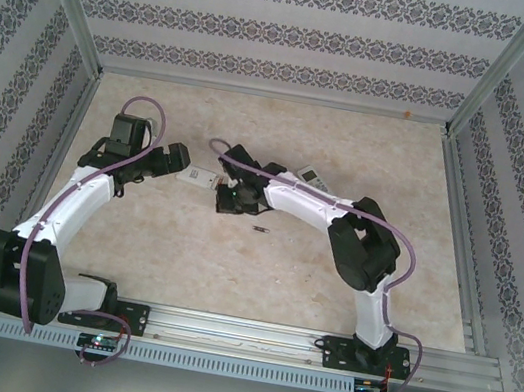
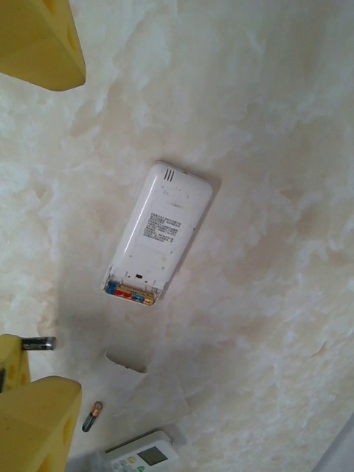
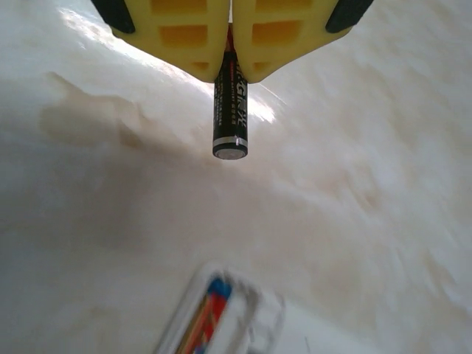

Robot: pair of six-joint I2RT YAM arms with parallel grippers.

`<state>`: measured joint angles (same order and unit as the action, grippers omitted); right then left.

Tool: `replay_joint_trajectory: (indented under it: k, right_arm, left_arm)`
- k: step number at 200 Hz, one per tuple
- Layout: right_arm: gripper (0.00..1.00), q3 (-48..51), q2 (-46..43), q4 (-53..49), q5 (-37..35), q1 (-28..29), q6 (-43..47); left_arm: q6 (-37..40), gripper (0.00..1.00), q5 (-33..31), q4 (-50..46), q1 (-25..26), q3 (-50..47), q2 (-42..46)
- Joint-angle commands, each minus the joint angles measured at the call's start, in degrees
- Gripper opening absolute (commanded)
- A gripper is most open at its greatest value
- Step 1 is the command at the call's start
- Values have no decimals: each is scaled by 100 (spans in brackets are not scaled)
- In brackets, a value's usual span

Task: Load the batteries into the remote control

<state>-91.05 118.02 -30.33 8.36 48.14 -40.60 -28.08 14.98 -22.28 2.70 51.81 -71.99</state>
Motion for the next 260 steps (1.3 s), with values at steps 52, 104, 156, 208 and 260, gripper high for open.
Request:
replay_joint_trajectory:
  k: [52,104,156,208,260]
  right_arm:
    - [4,-1394,992,39,-457,-165,-2044]
    - [6,-1660,1356,44,-442,-164,-2207]
    - [11,-1908,1583,-61,-291,-174,-2101]
    - [19,-1866,1551,-135,-258,-170,-2033]
    - [20,-1759,1304,-118,-194,-197,-1956]
  left_arm:
    - [-241,100,83,272,-65,-143,-19]
    - [-230,100,88,301,-63,-147,-134]
    - [-241,100,66,329,-67,-167,-181]
    - [-242,100,45,383,-68,-150,-315]
    - [-54,100,-309,216,-68,405,-1222]
